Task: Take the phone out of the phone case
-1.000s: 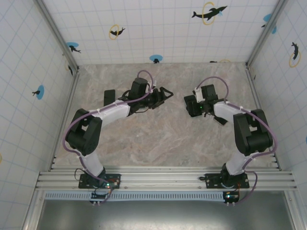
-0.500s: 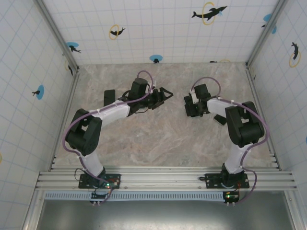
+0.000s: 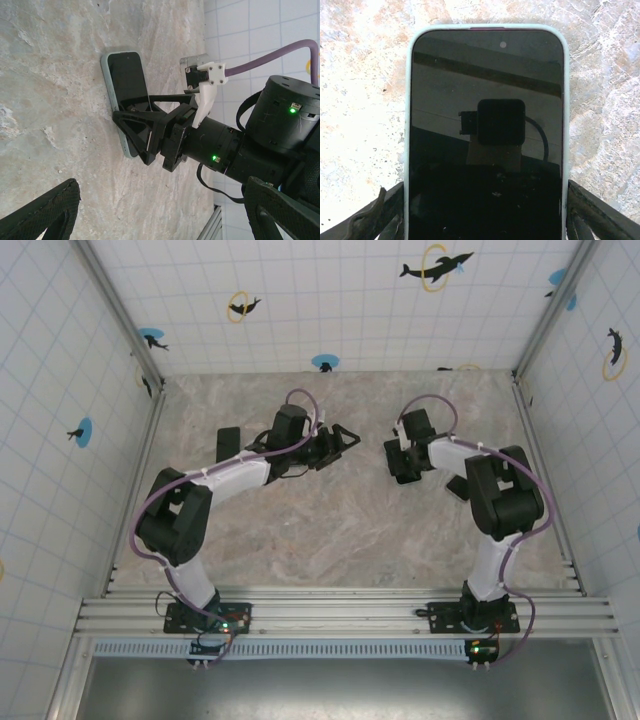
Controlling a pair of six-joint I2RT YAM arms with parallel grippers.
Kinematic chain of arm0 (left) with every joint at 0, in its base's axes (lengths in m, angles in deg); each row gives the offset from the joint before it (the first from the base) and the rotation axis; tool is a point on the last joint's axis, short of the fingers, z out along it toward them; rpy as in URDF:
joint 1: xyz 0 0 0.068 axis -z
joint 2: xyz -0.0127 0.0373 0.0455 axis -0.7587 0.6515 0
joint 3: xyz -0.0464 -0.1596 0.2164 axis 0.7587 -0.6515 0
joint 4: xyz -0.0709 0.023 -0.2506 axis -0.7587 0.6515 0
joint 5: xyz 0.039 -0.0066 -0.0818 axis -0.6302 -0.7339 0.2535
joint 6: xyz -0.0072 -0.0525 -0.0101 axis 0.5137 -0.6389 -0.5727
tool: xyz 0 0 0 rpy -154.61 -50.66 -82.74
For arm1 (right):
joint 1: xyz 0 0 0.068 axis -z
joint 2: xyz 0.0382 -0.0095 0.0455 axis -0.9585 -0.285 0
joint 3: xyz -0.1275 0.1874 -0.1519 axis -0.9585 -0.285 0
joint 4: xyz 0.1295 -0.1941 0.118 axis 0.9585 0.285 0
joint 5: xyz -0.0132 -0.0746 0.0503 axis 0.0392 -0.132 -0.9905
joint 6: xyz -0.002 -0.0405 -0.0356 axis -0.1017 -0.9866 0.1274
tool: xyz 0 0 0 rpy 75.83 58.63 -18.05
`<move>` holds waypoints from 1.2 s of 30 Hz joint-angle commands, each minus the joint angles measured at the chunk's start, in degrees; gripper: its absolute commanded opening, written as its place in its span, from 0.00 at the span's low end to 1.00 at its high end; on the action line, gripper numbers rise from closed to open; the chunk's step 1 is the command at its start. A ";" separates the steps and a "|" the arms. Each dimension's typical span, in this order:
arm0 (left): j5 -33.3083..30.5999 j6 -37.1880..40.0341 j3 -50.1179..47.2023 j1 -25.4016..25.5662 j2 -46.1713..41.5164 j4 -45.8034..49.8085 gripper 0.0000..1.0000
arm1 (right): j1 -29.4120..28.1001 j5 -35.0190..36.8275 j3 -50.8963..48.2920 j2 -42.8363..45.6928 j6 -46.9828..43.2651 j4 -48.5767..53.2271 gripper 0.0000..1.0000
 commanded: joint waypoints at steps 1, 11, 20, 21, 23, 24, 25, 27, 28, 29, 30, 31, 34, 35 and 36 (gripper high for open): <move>0.66 0.53 -0.51 0.13 -1.30 0.06 0.87 | 0.35 -1.23 -0.48 -4.36 0.44 5.96 0.64; 0.93 0.54 0.67 0.15 -0.29 -0.02 0.87 | 1.04 -2.64 0.27 1.87 1.64 2.22 0.43; 1.02 0.27 2.20 0.16 0.81 -0.25 0.87 | 3.12 -12.35 -4.26 9.23 4.76 -5.31 0.40; 1.04 0.18 2.41 0.14 0.90 -0.28 0.87 | 3.40 -13.76 -4.98 10.22 5.23 -6.35 0.40; 0.84 0.09 2.90 0.20 1.24 -0.19 0.86 | 3.69 -16.00 -6.68 12.42 6.08 -8.72 0.39; 0.84 0.10 3.16 0.13 1.47 -0.18 0.86 | 3.90 -17.10 -7.83 13.63 6.89 -10.43 0.40; 0.75 0.01 3.40 0.25 1.73 -0.18 0.86 | 4.08 -18.51 -9.02 14.74 7.88 -12.19 0.39; 0.67 -0.15 4.31 0.44 2.42 -0.23 0.86 | 4.24 -20.80 -11.04 16.80 9.55 -14.96 0.39; 0.69 -0.13 5.22 0.64 2.92 -0.19 0.85 | 3.99 -21.66 -12.00 17.83 10.37 -16.52 0.39; 0.66 -0.02 6.15 0.90 3.36 0.10 0.85 | 3.60 -22.39 -12.76 18.91 11.10 -17.73 0.39; 0.50 0.40 7.46 1.29 3.99 0.75 0.84 | 3.29 -23.20 -13.47 19.86 11.87 -18.75 0.39; 0.36 0.86 8.87 1.61 4.75 1.75 0.84 | 2.87 -23.75 -14.35 20.87 12.72 -20.90 0.39; -0.71 1.71 11.94 2.34 6.46 4.26 0.80 | 1.59 -23.75 -15.27 23.04 13.66 -21.83 0.40; -0.98 1.82 12.58 2.49 6.72 4.59 0.79 | 1.18 -23.76 -15.25 23.47 13.71 -21.50 0.39; -1.43 2.40 13.54 2.82 7.21 5.42 0.77 | 0.65 -23.73 -15.16 24.02 13.71 -21.22 0.39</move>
